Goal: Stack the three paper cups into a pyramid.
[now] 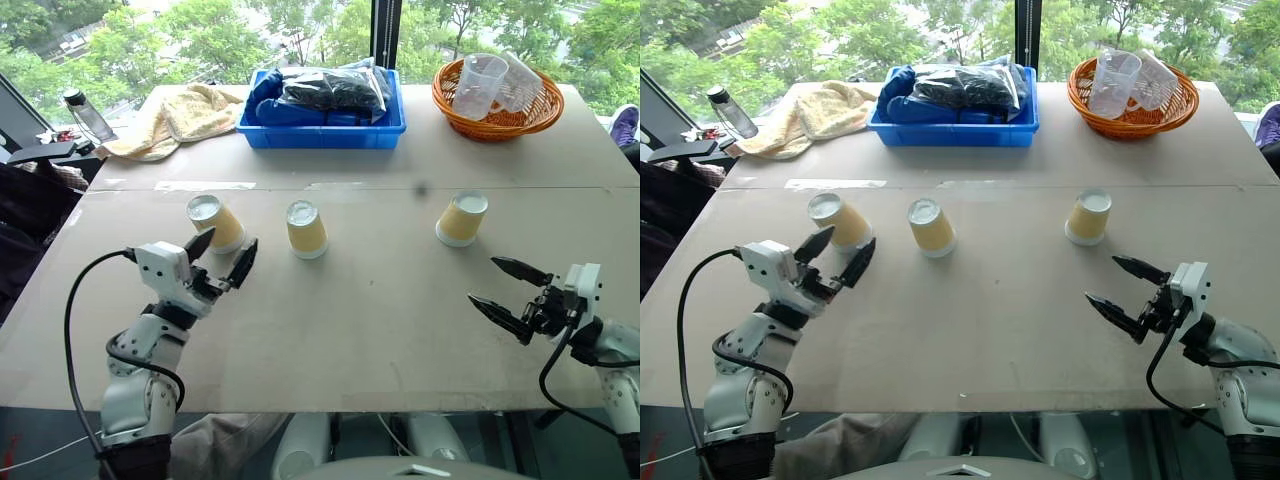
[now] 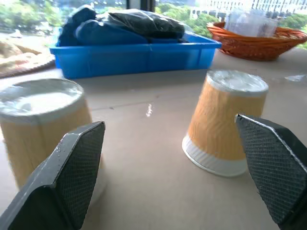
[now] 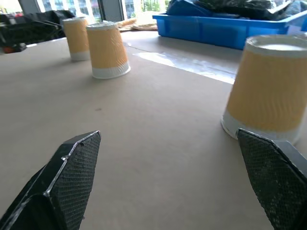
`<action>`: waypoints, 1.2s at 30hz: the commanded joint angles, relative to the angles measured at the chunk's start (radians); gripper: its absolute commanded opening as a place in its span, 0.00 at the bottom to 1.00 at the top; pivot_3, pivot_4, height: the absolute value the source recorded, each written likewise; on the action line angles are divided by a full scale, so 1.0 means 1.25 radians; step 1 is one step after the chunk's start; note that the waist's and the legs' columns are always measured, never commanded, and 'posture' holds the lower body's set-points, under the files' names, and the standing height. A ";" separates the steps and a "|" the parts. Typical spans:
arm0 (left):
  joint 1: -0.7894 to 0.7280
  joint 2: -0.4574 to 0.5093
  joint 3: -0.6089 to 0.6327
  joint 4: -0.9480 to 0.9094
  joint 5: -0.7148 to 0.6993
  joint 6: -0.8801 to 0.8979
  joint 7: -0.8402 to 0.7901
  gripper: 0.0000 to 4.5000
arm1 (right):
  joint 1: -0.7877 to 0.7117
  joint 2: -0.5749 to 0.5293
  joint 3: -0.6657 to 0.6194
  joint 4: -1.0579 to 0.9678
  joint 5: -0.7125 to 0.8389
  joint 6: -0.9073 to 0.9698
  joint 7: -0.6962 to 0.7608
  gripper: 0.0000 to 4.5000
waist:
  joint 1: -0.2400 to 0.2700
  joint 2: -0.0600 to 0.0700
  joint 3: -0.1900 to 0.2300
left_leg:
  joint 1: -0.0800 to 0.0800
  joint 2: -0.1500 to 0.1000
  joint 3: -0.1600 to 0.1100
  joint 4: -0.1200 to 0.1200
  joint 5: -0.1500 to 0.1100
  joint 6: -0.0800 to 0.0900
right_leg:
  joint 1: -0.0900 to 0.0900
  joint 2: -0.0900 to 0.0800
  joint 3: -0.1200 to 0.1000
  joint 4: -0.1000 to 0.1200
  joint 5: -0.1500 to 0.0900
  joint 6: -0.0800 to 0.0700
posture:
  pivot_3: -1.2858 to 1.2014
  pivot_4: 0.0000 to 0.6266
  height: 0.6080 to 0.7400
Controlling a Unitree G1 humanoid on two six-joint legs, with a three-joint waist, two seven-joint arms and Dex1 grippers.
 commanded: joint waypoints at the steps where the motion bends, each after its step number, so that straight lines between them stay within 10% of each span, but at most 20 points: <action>1: -0.024 -0.007 0.040 0.023 0.019 -0.037 0.058 0.99 | -0.037 -0.007 -0.001 -0.103 0.066 0.062 -0.019 1.00 | 0.001 -0.001 0.000 | 0.000 0.000 0.000 0.000 0.000 0.000 | 0.000 0.000 0.000 0.000 0.000 0.000 | 0.52 0.24 1.00; 34: -0.259 0.043 -0.030 0.415 0.218 -0.186 0.133 0.99 | -0.113 -0.096 -0.044 -0.080 0.096 0.135 0.065 1.00 | 0.006 -0.005 0.003 | -0.002 0.000 -0.001 0.001 0.001 -0.002 | -0.002 0.000 -0.001 0.001 0.000 0.000 | 0.52 0.24 1.00; 36: -0.269 0.044 -0.036 0.430 0.220 -0.195 0.128 0.84 | -0.114 -0.097 -0.044 -0.077 0.096 0.136 0.071 1.00 | 0.005 -0.005 0.003 | -0.002 0.000 -0.001 0.001 0.001 -0.002 | -0.002 0.000 -0.001 0.001 0.000 0.000 | 0.52 0.24 1.00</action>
